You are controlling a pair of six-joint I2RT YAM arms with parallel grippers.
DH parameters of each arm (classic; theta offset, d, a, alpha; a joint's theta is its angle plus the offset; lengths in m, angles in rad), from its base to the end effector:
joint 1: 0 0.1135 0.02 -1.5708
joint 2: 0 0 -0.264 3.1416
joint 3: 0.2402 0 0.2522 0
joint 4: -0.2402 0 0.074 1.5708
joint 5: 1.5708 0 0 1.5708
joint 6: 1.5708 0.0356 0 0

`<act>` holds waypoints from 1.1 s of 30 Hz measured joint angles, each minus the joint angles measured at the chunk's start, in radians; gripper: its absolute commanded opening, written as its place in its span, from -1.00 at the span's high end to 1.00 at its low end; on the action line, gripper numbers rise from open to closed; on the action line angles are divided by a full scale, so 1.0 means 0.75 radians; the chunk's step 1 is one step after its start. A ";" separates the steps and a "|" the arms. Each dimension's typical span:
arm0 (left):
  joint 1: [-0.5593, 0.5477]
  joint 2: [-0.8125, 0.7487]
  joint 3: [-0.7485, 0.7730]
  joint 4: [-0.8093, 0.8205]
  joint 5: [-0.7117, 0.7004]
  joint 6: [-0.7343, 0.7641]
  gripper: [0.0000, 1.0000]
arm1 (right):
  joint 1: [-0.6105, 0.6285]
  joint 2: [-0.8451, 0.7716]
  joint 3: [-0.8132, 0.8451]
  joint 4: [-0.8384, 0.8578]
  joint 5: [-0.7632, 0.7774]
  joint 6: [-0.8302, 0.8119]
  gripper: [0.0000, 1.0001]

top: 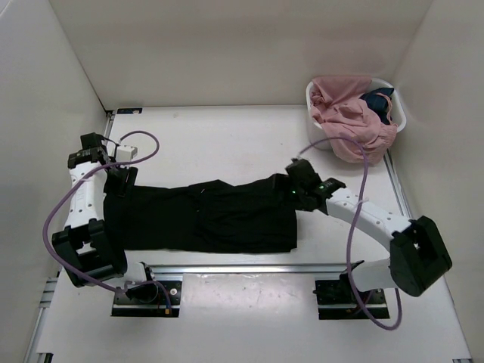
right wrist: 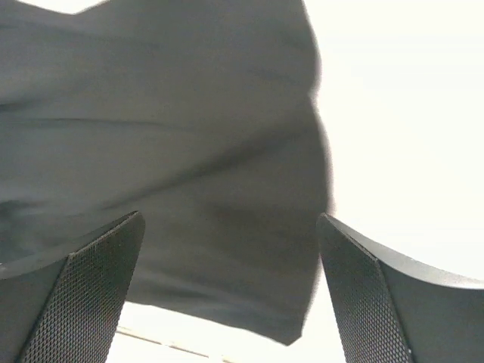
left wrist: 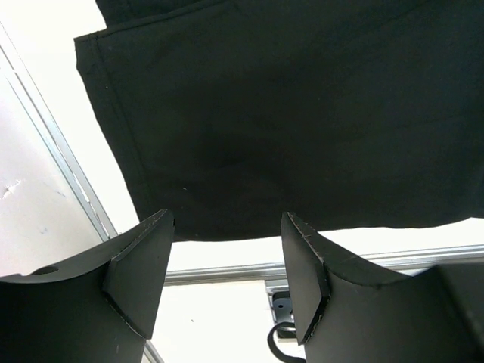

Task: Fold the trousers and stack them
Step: Fold the trousers

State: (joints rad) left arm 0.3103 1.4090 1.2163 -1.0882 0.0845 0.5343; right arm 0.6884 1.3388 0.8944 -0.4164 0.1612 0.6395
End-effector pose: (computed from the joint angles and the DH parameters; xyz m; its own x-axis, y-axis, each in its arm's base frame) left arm 0.2491 0.0767 0.2811 -0.9286 0.2351 -0.2872 0.2226 0.9719 0.0760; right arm 0.2179 0.1718 0.2365 -0.7959 0.1080 -0.5957 -0.0888 0.9525 0.2913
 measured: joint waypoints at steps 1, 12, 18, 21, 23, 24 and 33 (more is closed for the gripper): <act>0.000 0.005 0.000 0.002 -0.004 0.000 -0.42 | -0.070 0.017 -0.057 0.006 -0.045 0.009 -0.98; 0.001 0.010 0.000 0.001 -0.054 0.000 -0.42 | -0.272 0.227 -0.174 0.227 -0.465 -0.020 -0.79; 0.001 0.010 0.000 0.002 -0.070 0.001 -0.42 | -0.272 0.310 -0.110 0.240 -0.516 0.053 -0.79; 0.001 0.010 0.000 0.001 -0.075 0.000 -0.42 | -0.259 0.298 -0.100 0.191 -0.446 0.077 -0.79; 0.001 0.010 0.000 0.004 -0.078 0.000 -0.42 | -0.254 0.277 -0.087 0.107 -0.363 0.071 -0.79; 0.001 0.010 0.000 0.006 -0.079 0.000 -0.42 | -0.246 0.265 -0.078 0.047 -0.318 0.062 -0.79; 0.001 0.010 0.000 0.017 -0.083 0.000 -0.42 | -0.196 0.197 0.182 -0.326 -0.008 -0.026 -0.79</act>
State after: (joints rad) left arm 0.3107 1.4162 1.2163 -1.0756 0.0219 0.5343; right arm 0.5411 1.4868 1.0309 -0.6609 0.1551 0.6201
